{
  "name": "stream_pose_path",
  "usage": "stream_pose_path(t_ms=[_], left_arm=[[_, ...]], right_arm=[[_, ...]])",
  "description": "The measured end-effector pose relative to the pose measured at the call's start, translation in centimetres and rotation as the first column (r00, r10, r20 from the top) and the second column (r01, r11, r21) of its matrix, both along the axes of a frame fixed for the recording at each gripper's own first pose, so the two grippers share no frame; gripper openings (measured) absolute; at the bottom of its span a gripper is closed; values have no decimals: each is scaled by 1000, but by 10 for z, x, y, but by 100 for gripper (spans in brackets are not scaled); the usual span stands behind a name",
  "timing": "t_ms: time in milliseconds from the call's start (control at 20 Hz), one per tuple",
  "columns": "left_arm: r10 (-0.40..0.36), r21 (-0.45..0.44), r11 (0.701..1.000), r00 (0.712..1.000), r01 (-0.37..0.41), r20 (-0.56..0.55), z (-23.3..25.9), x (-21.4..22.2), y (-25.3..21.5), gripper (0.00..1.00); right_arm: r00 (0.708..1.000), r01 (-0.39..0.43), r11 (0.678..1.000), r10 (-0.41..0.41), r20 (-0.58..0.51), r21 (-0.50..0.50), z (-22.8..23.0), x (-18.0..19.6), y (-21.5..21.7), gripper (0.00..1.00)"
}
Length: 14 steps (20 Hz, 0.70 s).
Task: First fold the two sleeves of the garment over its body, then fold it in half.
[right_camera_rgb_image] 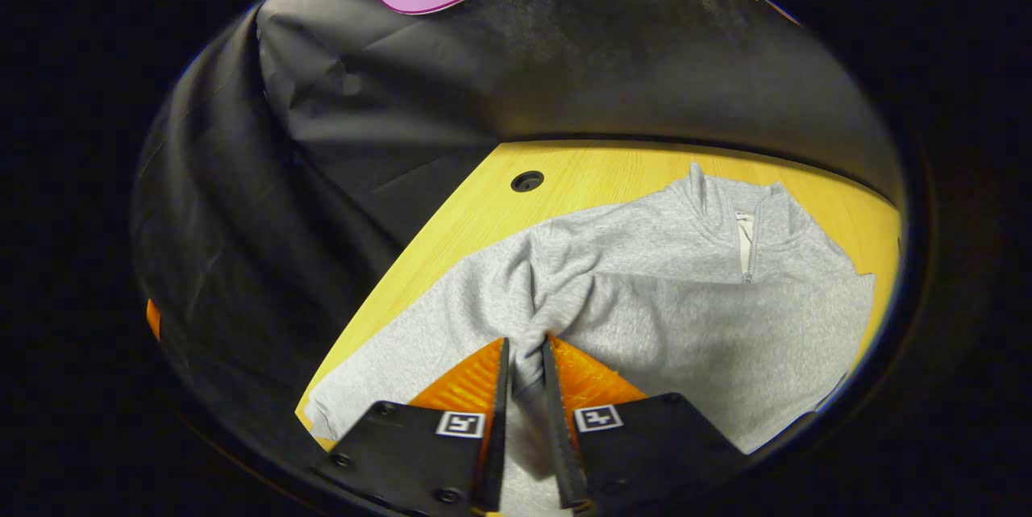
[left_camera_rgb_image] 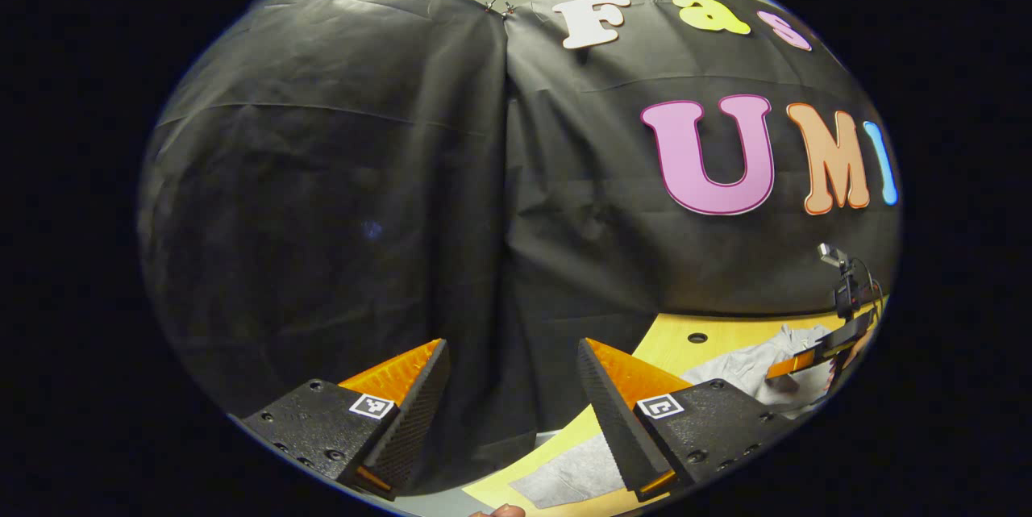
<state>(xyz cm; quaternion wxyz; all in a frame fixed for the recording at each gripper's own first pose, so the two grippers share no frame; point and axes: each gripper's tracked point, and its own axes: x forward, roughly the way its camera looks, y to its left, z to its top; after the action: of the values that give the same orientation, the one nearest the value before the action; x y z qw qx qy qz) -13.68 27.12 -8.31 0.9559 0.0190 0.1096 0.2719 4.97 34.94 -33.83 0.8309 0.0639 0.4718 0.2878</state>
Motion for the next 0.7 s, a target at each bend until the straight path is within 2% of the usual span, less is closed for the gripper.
stream_pose_path(t_ms=[50,150,200,400,700], left_arm=[[-4,-12,1000,1000,4,-12,-7,-2,-2,93],[-19,-47,999,999,17,-38,-27,-5,-9,93],[-29,-59,998,998,26,-51,-37,-3,-13,93],[-83,-113,991,987,68,-140,-87,-2,-28,94],[-127,-218,974,942,59,-311,-173,-18,-46,94]], right_arm=[[1000,-1,1000,0,30,18,11,3,1,27],[994,-3,999,-1,113,34,34,11,-6,100],[990,-1,1000,-3,143,31,41,14,-10,97],[976,18,1000,-23,218,24,60,16,-33,96],[958,91,996,-89,272,4,78,19,-91,96]])
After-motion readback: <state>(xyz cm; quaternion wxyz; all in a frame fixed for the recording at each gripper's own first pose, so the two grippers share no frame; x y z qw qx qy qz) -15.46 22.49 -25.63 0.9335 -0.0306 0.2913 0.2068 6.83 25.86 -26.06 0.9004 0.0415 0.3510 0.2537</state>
